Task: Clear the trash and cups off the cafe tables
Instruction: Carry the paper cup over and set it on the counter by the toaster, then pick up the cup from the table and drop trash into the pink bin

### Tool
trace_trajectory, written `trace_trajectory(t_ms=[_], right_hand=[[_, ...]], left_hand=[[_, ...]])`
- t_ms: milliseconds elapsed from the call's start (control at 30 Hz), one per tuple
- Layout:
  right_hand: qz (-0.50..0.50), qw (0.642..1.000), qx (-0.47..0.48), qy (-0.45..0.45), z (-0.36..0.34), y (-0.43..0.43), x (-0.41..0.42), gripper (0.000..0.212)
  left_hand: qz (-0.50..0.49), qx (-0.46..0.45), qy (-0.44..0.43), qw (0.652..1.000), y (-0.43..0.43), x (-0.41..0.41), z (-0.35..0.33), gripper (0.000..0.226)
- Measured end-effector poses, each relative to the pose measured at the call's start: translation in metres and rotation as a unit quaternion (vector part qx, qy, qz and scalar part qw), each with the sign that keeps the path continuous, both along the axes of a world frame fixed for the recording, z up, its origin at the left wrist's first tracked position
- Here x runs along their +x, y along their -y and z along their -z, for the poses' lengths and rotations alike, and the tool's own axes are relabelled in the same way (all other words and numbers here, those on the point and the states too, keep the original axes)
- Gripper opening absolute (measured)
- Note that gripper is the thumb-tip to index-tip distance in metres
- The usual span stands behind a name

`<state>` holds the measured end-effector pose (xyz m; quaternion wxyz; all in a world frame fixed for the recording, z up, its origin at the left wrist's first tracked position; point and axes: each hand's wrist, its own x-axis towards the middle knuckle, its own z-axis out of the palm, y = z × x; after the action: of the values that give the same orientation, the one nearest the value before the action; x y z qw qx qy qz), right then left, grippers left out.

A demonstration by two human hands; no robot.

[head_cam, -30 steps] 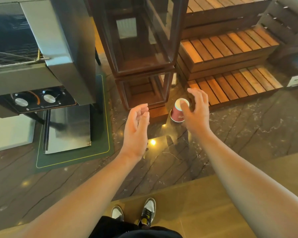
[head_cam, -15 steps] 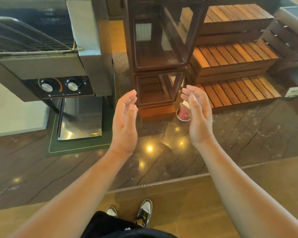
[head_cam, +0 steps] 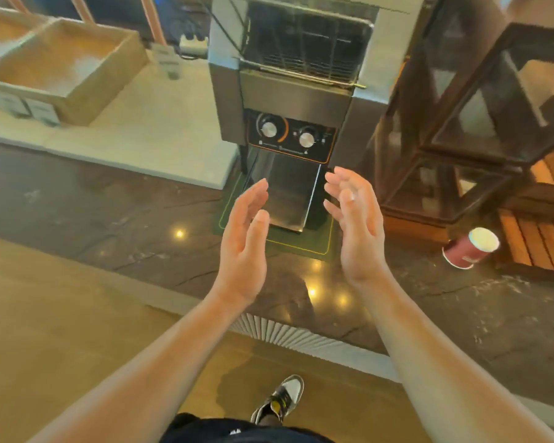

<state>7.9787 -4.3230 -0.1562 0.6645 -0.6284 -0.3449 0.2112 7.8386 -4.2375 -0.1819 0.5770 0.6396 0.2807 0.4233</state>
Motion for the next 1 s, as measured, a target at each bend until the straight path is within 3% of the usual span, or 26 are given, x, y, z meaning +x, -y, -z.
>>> trace_trajectory(t_ms=[233,367,533,733,867,1000], right_hand=[[-0.126,0.992,-0.013,0.005,-0.003,-0.077,-0.14,0.05],[-0.179,0.984,-0.007,0.006,-0.003,-0.111,-0.237,0.037],[-0.258,0.966,0.007,-0.013,-0.005,-0.152,-0.367,0.037],[-0.371,0.928,0.008,-0.028,-0.011,-0.196,-0.516,0.037],[-0.442,0.897,0.016,-0.021,-0.011,-0.232,-0.599,0.053],[-0.503,0.864,0.025,-0.023,-0.005,-0.277,-0.675,0.05]], left_hand=[[-0.123,-0.003,0.01,0.992,-0.037,-0.152,-0.011,0.043],[-0.191,-0.003,0.01,0.982,-0.05,-0.259,-0.015,0.051],[-0.276,-0.008,0.024,0.961,-0.059,-0.395,-0.023,0.051],[-0.416,0.001,-0.006,0.909,-0.066,-0.545,-0.028,0.066],[-0.484,-0.005,-0.008,0.875,-0.072,-0.624,-0.029,0.055],[-0.542,-0.006,-0.009,0.84,-0.092,-0.692,-0.028,0.054]])
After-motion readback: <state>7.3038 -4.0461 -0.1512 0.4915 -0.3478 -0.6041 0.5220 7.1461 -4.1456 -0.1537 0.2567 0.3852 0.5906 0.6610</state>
